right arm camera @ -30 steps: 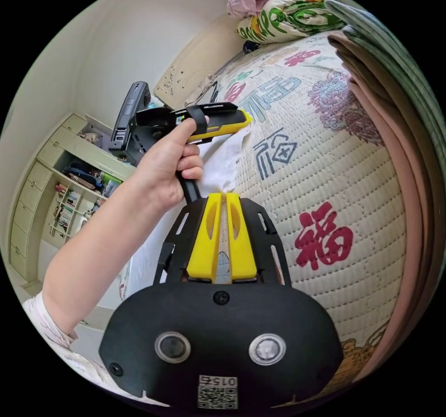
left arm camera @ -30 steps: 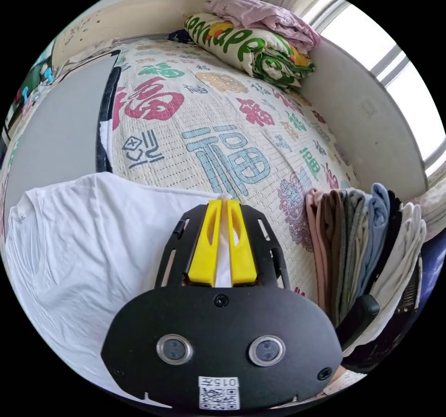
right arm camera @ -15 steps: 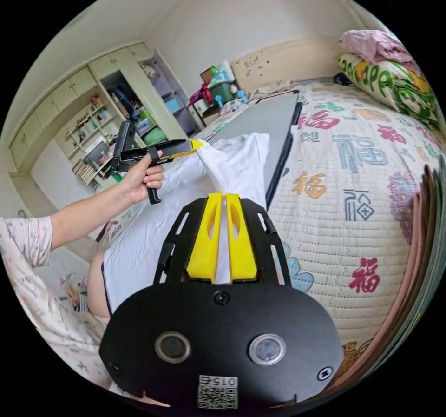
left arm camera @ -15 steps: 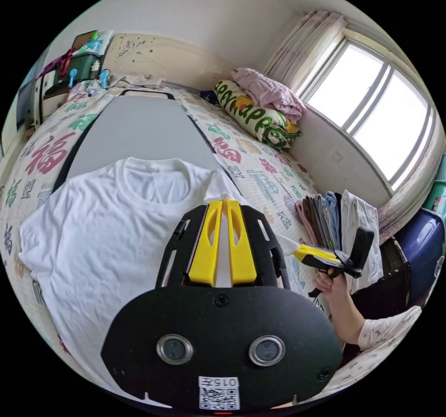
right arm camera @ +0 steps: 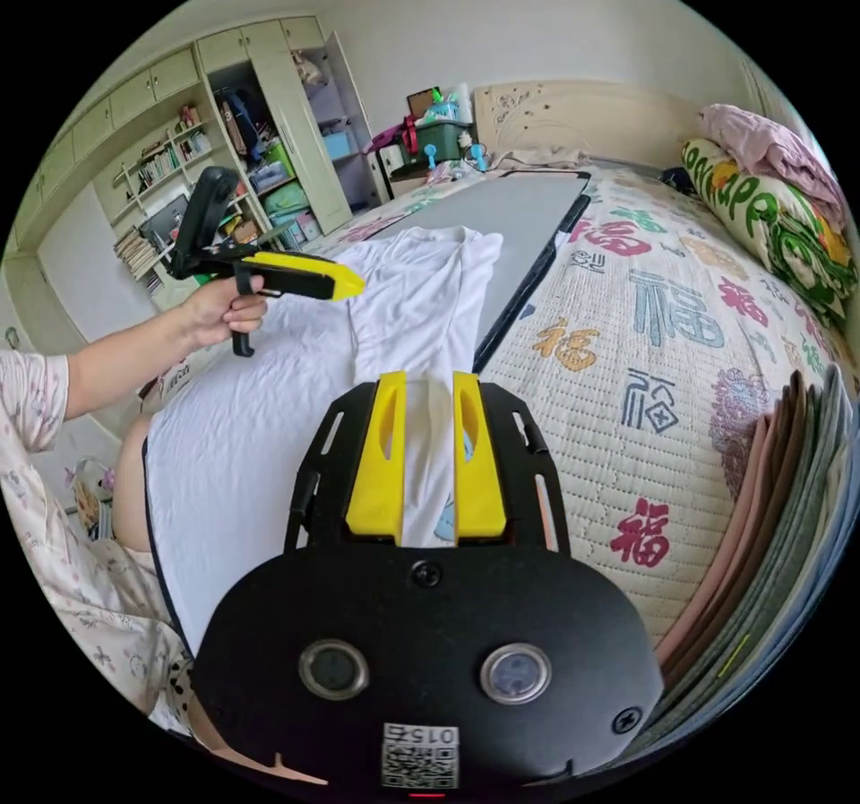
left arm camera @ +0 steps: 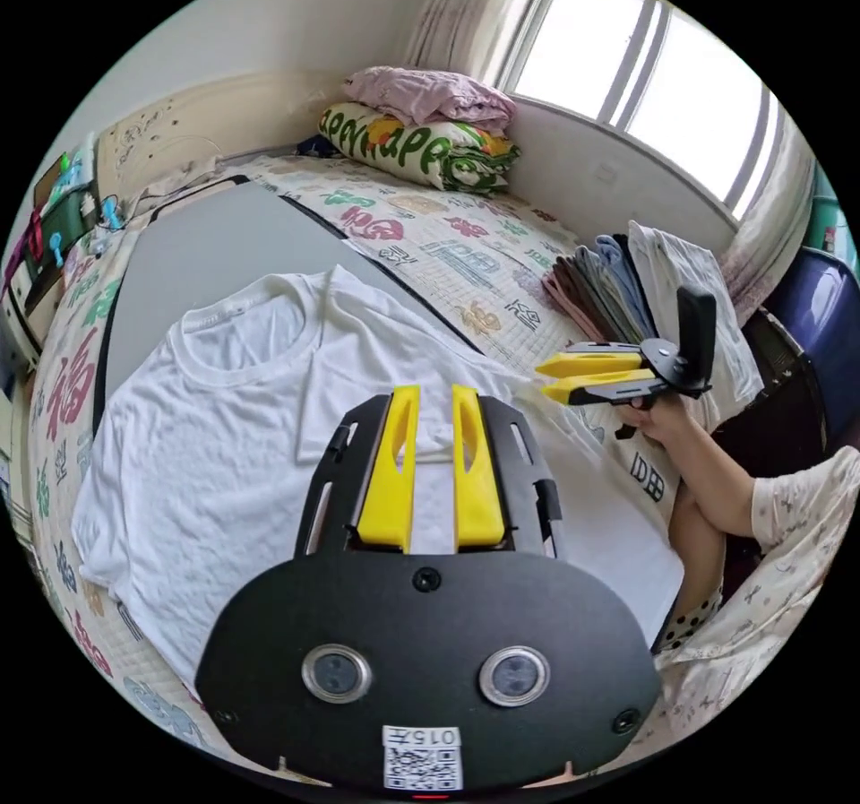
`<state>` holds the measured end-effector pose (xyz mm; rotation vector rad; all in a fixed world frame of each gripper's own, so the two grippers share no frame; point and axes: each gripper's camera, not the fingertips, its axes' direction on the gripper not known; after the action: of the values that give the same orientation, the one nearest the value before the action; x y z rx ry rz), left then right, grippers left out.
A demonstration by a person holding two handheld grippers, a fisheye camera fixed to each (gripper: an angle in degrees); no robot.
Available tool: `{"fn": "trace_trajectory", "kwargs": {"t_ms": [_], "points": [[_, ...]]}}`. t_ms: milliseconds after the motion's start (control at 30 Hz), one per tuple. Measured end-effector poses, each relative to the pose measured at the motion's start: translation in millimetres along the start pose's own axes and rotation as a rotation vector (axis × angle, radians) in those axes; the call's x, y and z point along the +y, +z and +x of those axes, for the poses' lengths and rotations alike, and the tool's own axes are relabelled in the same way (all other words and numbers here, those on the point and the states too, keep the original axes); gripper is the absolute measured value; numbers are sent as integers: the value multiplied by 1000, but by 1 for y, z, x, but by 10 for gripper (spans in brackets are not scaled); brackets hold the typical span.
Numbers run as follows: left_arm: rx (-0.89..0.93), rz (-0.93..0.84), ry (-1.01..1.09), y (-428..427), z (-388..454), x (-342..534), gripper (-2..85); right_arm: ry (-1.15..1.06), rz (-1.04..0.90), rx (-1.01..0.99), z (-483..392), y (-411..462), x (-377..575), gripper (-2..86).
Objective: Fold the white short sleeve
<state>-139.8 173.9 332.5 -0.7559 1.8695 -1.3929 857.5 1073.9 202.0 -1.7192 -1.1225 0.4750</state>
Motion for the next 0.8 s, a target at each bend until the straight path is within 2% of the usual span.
{"fn": "trace_trajectory", "kwargs": {"t_ms": [133,233,400,533,700,800], "points": [[-33,61,-208,18,-48,-41,97,-64,-47,116,-17,18,-11,99],[-27,8,-279,40,-76,-69,106,-50,-66,122,-12,27,-13,76],[10,-70,-314,75,-87,-96,67,18,-73,71,9,29,-18,7],[-18,-46,-310,83,-80,-119,29,111,-59,63,32,21,-16,-4],[-67,-82,-248,101,-64,-139,33,183,-56,32,53,19,-16,-3],[-75,-61,-243,96,-64,-139,69,194,-70,-14,60,20,-18,-2]]}}
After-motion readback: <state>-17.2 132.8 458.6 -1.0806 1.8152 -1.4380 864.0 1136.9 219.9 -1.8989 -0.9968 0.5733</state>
